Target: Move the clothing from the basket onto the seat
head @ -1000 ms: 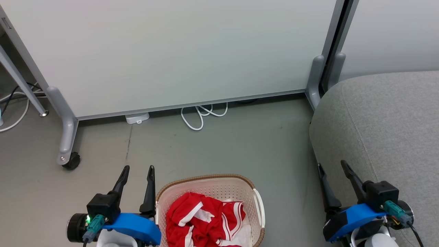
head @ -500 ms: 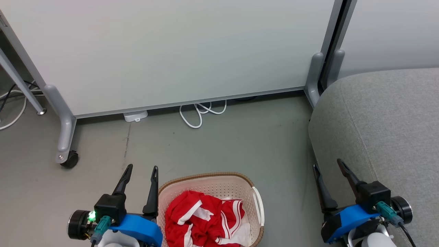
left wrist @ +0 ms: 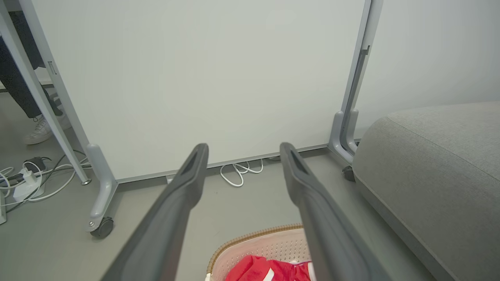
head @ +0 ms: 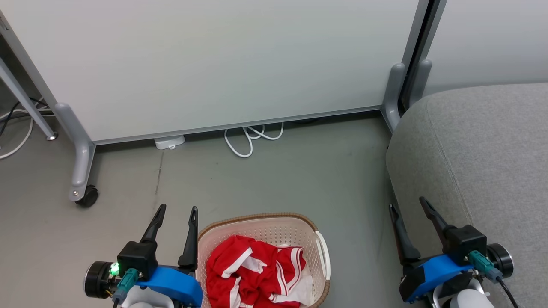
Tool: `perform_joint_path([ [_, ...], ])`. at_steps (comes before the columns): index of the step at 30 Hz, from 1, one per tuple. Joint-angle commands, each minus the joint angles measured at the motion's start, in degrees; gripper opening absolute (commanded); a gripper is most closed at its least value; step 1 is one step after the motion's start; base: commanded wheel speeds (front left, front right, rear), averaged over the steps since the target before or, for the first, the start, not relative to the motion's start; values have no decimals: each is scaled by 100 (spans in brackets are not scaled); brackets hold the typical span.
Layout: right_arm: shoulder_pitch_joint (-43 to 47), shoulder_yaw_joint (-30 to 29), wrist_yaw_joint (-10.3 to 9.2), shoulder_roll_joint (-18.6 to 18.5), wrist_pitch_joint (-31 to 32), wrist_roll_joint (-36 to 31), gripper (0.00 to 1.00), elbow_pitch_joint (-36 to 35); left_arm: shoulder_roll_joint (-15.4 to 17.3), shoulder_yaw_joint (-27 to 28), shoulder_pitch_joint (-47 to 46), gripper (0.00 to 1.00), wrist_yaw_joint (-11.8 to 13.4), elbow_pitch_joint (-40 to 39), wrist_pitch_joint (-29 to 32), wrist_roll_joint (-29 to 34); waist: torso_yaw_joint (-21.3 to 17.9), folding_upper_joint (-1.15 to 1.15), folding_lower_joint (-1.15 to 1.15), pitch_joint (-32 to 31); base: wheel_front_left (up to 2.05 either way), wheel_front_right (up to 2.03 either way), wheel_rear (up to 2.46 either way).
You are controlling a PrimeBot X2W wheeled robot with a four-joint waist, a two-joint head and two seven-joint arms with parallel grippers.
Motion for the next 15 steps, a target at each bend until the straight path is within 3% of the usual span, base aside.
perform_joint_path([
  [1, -81, 30, 3, -29, -40, 29, 100, -25, 0, 4, -41, 100, -25, 4, -28, 41, -28, 0, 0, 38, 0, 0, 0],
  [8, -263, 277, 3, -28, -35, 101, 100, -117, 60, -13, -166, 100, -40, 162, -27, 42, -314, 0, 0, 399, 0, 0, 0],
  [15, -664, 548, 2, -26, -28, 145, 100, -354, 246, -104, -662, 100, -46, 593, -23, 99, -747, 0, 0, 1302, 0, 0, 0],
])
